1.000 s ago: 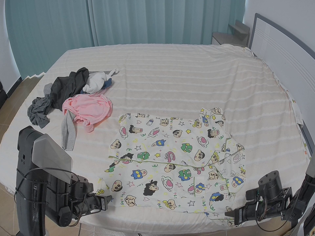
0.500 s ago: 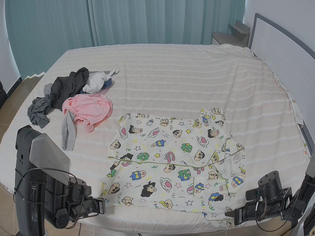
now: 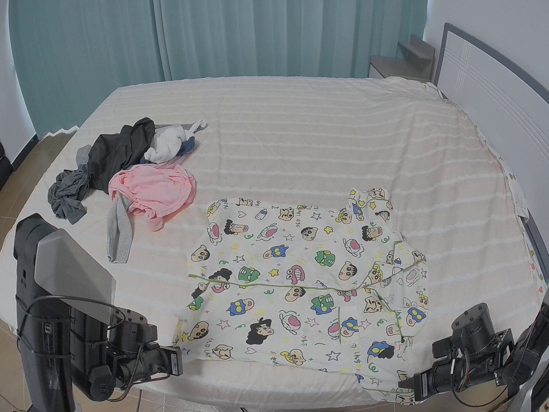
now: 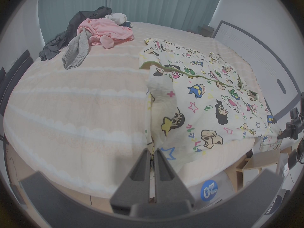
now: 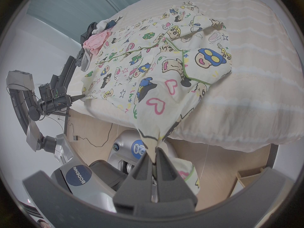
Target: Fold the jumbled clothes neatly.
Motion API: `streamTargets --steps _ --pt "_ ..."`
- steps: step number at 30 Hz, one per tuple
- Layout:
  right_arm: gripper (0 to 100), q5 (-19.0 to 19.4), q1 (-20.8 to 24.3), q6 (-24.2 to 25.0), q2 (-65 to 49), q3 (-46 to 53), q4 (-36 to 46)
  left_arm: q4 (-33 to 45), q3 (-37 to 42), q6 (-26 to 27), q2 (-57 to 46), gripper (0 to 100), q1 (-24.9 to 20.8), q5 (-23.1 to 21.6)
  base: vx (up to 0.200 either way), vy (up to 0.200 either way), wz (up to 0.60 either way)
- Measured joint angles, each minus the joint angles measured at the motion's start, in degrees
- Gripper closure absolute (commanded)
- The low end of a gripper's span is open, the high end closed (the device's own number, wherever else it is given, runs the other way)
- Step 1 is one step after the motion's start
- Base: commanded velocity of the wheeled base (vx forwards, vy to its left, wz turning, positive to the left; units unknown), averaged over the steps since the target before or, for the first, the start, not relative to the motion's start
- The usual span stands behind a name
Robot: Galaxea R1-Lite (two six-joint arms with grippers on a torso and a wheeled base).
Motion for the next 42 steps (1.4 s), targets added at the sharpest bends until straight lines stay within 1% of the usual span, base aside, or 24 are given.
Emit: streamTargets --steps 3,10,16,19,22,25,28,31,35,42 --pt "100 0.5 0.2 -0.1 -1.3 0.0 1.6 5.9 0.0 0.0 -1.4 100 -0.1 -0.1 0.000 0.000 0.00" --pt "100 1.0 0.6 -0.3 -2.5 0.0 3.9 14.1 0.0 -0.3 -5.1 100 -0.5 -0.4 0.000 0.000 0.00" --pt "100 1.4 1.2 -0.3 -2.6 0.0 4.6 15.3 0.0 -0.2 -7.7 100 -0.7 -0.5 0.000 0.000 0.00" --pt "100 2.0 1.2 -0.1 -2.6 0.0 3.7 13.7 0.0 -0.3 -8.2 100 -0.7 -1.1 0.000 0.000 0.00" --pt "100 2.9 0.7 0.0 -2.6 0.0 1.3 9.7 0.0 -1.3 -8.5 100 -0.7 -1.7 0.000 0.000 0.00" --pt "100 3.5 -0.7 0.1 -2.5 0.0 -1.5 4.1 0.0 -3.3 -8.5 100 -0.7 -1.8 0.000 0.000 0.00" --pt "100 3.8 -3.1 0.1 -2.5 -0.1 -5.2 -1.0 0.0 -5.0 -8.1 100 -0.5 -1.1 0.000 0.000 0.00" --pt "100 3.9 -6.3 0.2 -2.5 -1.4 -7.4 -1.4 -1.3 -6.7 -7.4 100 -0.4 0.1 0.000 0.000 0.00" --pt "100 3.9 -9.2 0.5 -2.4 -4.0 -7.9 -1.5 -4.7 -9.0 -6.9 100 -0.3 1.3 0.000 0.000 0.00" --pt "100 3.6 -13.0 0.8 -1.0 -9.2 -8.0 -1.5 -10.4 -10.1 -5.8 100 -0.4 2.2 0.000 0.000 0.00"
